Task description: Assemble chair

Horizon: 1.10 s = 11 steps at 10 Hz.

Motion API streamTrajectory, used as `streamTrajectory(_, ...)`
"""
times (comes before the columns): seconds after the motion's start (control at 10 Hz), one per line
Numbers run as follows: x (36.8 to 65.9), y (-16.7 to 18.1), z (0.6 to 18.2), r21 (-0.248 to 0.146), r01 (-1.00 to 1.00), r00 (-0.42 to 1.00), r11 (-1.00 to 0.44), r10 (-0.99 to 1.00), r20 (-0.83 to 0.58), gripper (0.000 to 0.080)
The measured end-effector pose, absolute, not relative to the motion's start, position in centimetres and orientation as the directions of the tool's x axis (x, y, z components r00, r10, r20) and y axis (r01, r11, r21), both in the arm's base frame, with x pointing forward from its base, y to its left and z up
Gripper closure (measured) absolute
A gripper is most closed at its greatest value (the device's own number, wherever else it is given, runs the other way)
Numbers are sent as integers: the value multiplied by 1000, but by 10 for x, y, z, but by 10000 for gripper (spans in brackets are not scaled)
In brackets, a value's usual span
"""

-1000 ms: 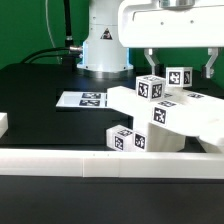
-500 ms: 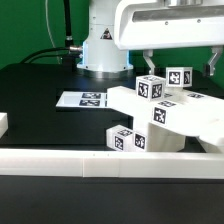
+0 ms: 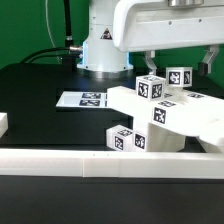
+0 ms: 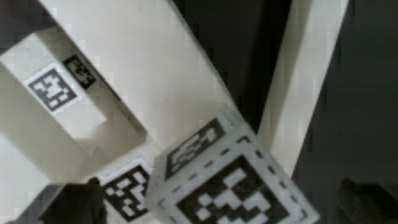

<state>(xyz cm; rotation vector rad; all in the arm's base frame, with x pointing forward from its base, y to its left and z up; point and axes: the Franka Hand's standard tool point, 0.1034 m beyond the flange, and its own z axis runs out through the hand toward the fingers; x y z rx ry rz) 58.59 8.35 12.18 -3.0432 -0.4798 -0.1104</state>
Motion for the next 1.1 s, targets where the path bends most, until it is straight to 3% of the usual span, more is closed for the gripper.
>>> streamTrajectory(0.4, 587, 84, 121, -10, 531, 844, -847, 528, 94, 151)
streamTrajectory(0.5, 587, 84, 121, -10, 531, 844, -848, 527, 94, 264)
streamTrajectory(0.6, 587, 84, 121, -11, 529, 845, -849, 526, 94, 264)
streamTrajectory(0.7, 587, 84, 121, -11, 529, 846, -849, 525, 94, 447)
streamTrajectory(0.8, 587, 84, 121, -12, 519, 851, -854, 516, 94, 515)
streamTrajectory(1.1, 587, 84, 121, -18, 485, 871, -874, 482, 95, 515)
